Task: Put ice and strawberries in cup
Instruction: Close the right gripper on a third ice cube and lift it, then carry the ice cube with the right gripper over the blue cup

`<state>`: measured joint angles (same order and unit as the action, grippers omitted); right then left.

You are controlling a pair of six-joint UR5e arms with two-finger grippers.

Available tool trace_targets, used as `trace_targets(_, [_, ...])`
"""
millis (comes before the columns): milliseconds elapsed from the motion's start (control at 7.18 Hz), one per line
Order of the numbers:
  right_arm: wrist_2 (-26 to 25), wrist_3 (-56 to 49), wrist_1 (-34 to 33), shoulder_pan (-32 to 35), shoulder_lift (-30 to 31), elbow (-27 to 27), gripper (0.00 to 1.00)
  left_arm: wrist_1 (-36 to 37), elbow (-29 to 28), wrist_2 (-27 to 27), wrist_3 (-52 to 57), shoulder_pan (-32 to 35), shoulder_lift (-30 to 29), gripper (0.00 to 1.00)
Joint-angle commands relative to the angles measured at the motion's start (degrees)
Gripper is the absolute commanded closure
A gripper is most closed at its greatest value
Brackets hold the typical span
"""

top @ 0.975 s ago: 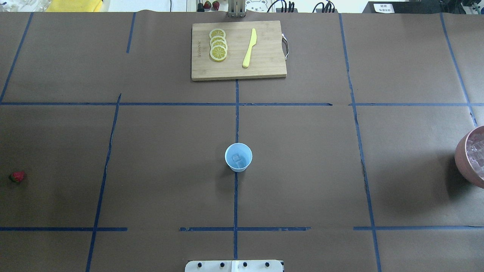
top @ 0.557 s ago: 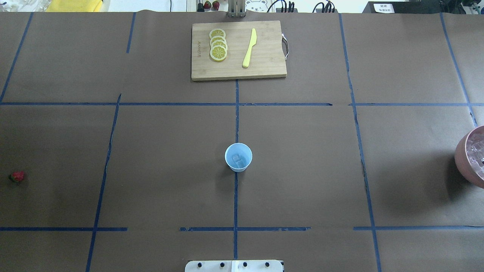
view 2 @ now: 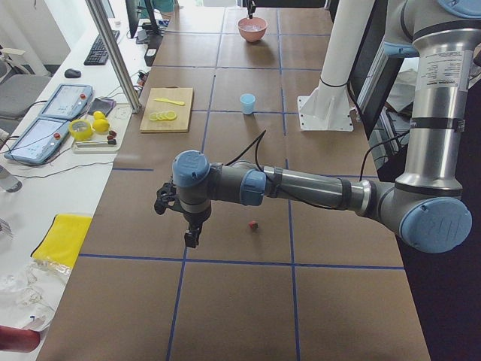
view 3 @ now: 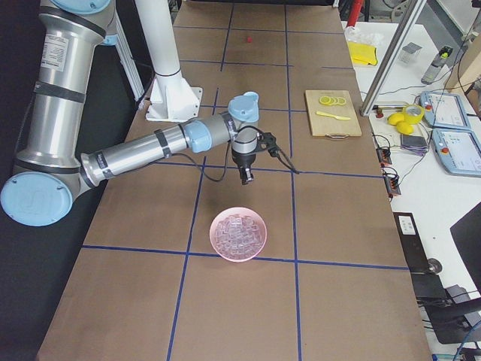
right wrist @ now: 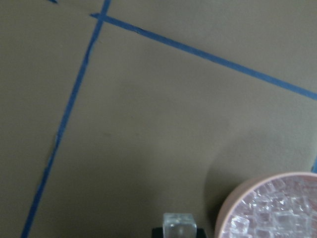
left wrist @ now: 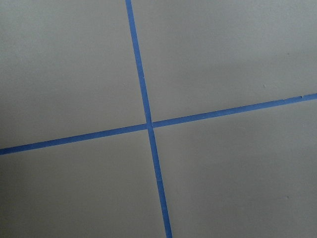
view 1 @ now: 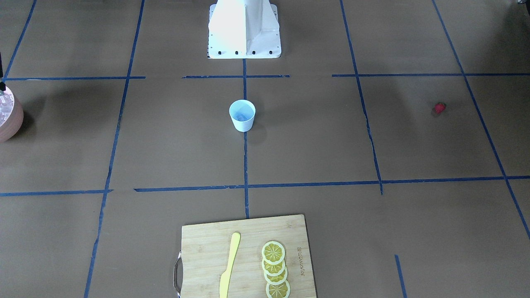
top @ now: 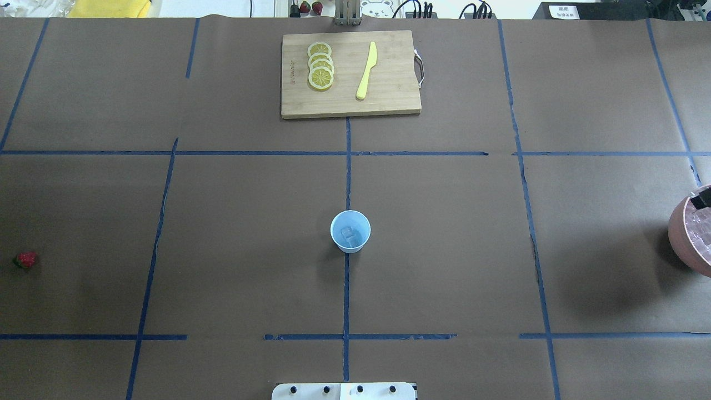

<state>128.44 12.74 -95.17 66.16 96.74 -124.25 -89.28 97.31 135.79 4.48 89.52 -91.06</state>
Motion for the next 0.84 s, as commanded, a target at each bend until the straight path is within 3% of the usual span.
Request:
trace_targets(0, [0.2,8.3,-17.8,-6.5,-21.5,1.0,1.0,0.1,-0.2,0.0,0.0,0.0,0.0,0.0])
trace_targets(139, [-0.2,15.9,-20.8,-11.1,-31.9,5.7,1.0,0.0,-0.5,0.0,0.0,0.0,0.0,0.0])
trace_targets(279, [-1.4,25.8,-20.6,-15.8,-38.7,9.9,1.0,0.0,-0.5,0.0,0.0,0.0,0.0,0.0])
trace_targets(697, [-9.6,42.4,-18.0,-27.3,-56.6,25.3,1.0,0.0,-0.9,-0.1,0.0,-0.6,0.0,0.0])
